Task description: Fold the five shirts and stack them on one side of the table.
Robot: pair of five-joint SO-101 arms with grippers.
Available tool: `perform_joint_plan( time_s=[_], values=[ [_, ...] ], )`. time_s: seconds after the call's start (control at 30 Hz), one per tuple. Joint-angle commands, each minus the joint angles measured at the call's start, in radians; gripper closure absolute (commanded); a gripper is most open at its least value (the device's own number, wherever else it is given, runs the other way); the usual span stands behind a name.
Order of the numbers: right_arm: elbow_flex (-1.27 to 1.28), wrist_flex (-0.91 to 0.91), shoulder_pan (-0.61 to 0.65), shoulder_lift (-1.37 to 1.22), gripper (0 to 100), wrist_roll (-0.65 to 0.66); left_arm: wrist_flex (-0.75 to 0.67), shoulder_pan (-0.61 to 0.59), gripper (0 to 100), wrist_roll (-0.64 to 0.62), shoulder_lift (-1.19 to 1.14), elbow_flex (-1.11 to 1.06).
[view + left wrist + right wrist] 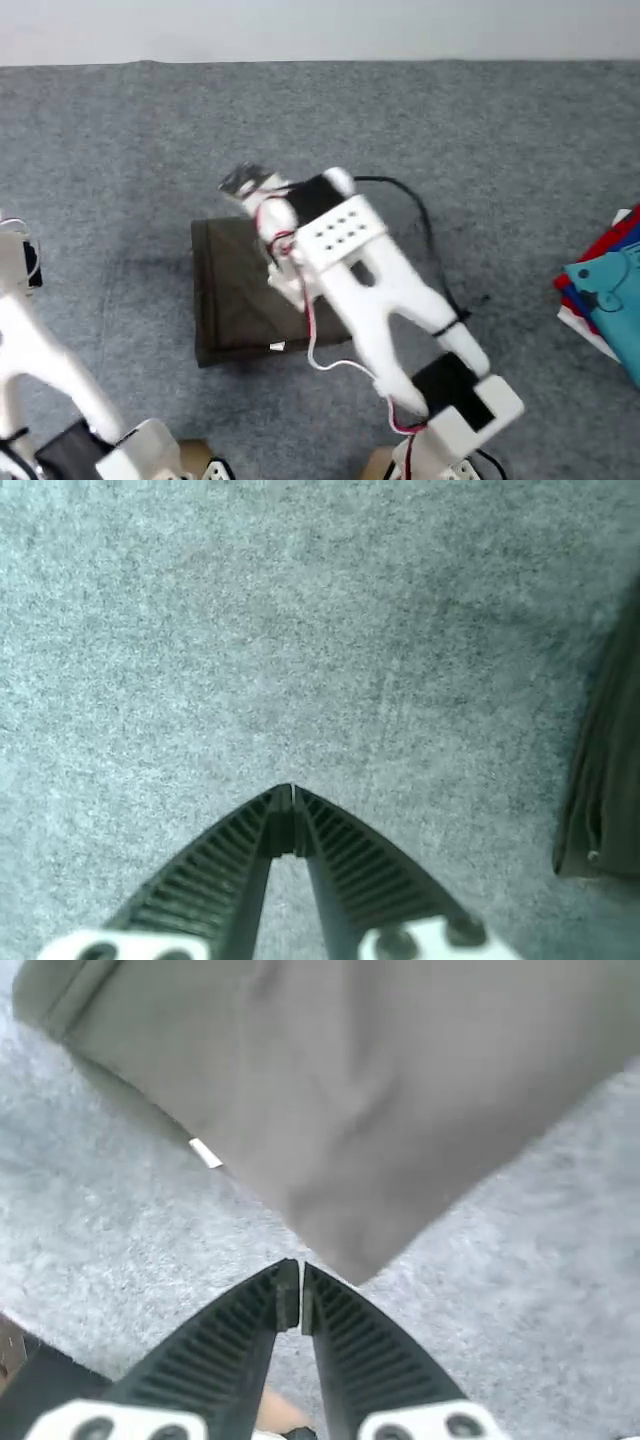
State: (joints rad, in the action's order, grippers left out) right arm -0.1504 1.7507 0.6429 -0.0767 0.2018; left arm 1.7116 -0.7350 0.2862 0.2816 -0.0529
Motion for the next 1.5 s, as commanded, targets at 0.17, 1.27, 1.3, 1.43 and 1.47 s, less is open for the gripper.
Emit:
perform_joint_plan(
  time_s=[0.17,1.27,1.3,1.43,1.47],
  values=[
    [-0.032,0.044,-0.053,0.128,98.9,-0.023,0.032,0.129,99,0.003,0.287,-0.051],
    [-0.152,-0.076,-0.077,-0.309,64.3,-0.539,0.040,0.098,99,0.012,0.701,-0.450],
    [-0.152,-0.082,-0.081,-0.323,64.3,-0.539,0.040,0.098,99,0.012,0.701,-0.450],
    [-0.153,-0.085,-0.085,-0.414,64.4,-0.540,0.040,0.098,99,0.012,0.701,-0.450],
    [-0.157,-0.087,-0.085,-0.444,64.4,-0.540,0.038,0.098,99,0.012,0.701,-0.450]
  ],
)
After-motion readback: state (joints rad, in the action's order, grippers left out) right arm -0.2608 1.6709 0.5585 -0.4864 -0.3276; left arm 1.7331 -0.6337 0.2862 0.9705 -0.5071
